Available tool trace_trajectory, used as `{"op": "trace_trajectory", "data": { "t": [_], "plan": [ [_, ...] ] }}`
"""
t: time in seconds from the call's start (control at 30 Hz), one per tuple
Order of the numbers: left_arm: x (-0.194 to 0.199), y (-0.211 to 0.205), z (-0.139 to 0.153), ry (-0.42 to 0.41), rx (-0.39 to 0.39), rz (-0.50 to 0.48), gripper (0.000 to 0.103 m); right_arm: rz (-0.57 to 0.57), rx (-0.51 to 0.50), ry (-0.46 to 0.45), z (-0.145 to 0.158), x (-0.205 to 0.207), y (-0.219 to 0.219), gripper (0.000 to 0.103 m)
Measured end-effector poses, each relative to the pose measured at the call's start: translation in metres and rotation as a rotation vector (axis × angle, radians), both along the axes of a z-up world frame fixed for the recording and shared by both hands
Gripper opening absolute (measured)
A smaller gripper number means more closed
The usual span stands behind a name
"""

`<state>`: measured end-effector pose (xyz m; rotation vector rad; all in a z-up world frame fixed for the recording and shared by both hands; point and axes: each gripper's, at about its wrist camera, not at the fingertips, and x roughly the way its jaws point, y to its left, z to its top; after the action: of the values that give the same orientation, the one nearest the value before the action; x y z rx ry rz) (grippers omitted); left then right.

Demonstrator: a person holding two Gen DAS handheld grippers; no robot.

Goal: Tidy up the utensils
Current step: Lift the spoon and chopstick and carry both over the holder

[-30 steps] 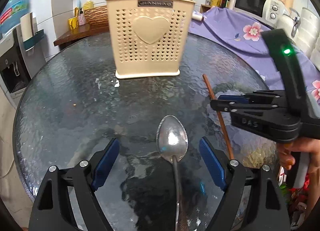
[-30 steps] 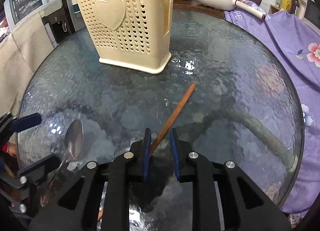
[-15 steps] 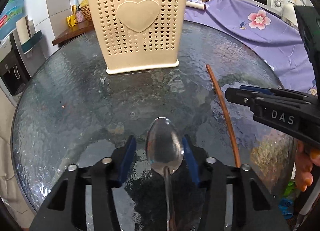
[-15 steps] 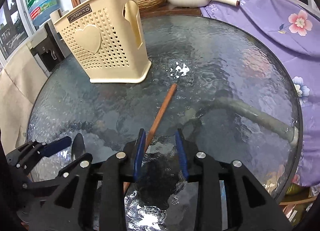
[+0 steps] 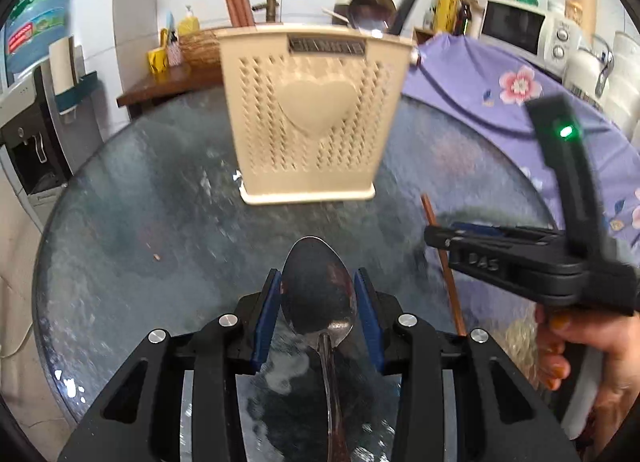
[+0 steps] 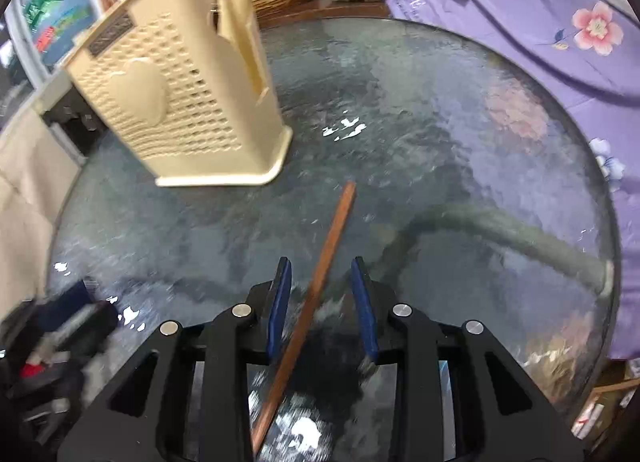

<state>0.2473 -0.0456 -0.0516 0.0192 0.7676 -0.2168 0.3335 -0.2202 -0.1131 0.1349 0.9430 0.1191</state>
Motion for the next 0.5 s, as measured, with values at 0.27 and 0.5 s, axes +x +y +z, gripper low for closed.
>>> {"op": "trace_trajectory", "data": {
  "t": [0.27,0.5],
  "plan": [
    [0.005,0.01,0.017,-0.059,-0.03,0.022,0.037,-0.03,-0.134,-0.014,0.0,0.018,0.024,0.029],
    [0.003,0.012,0.026,-0.088,-0.027,0.021,0.037,-0.002,-0.114,-0.009,0.0,0.015,0.022,0.008]
  ]
}}
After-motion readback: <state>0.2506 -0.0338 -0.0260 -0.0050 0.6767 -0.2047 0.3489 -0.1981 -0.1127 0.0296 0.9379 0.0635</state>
